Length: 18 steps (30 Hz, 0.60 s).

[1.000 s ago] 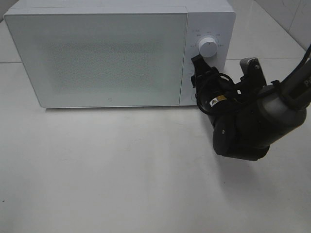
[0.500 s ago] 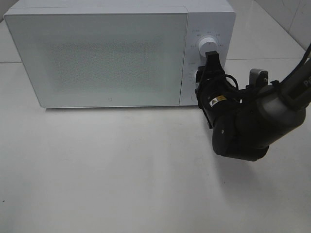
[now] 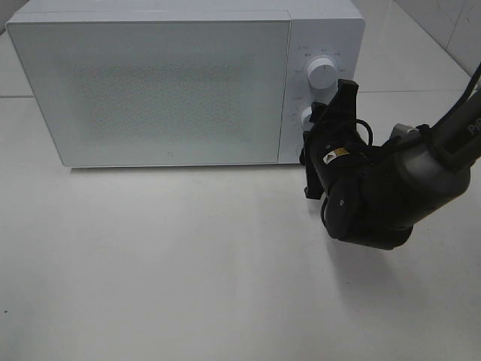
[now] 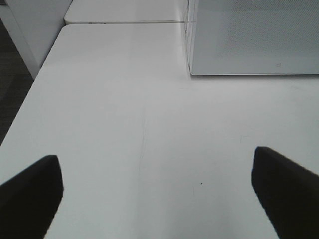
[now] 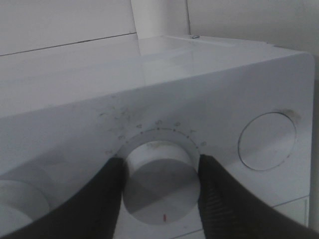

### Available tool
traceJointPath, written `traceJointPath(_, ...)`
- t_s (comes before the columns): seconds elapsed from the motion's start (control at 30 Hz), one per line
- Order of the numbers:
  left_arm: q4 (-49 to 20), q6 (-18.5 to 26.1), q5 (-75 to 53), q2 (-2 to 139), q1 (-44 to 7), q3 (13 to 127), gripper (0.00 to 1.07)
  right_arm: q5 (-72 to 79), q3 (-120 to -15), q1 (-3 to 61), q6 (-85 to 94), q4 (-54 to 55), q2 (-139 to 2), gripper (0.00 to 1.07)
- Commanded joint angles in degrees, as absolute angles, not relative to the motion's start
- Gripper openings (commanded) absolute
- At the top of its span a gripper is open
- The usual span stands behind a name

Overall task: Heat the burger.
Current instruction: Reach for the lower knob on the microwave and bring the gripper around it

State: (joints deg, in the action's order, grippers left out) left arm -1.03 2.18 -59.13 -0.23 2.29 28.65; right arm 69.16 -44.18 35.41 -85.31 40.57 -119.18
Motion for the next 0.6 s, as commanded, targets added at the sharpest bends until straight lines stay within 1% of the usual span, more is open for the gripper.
traceJointPath(0.03,-1.03,2.12,-58.90,-1.66,2.35,28.48,0.98,77.64,-44.81,35.35,-87.15,42.46,-118.83,0.09)
traceJointPath(0.53,-1.03,2.12,-58.90,-1.66,2.35,28.48,0.98,77.52,-44.81,35.35,-84.80,39.48,-118.83,0.14)
traceJointPath(0.6,-1.03,2.12,-58.90,-1.66,2.35,28.48,0.98,77.41,-44.81,35.35,-84.74,39.19,-118.83,0.17)
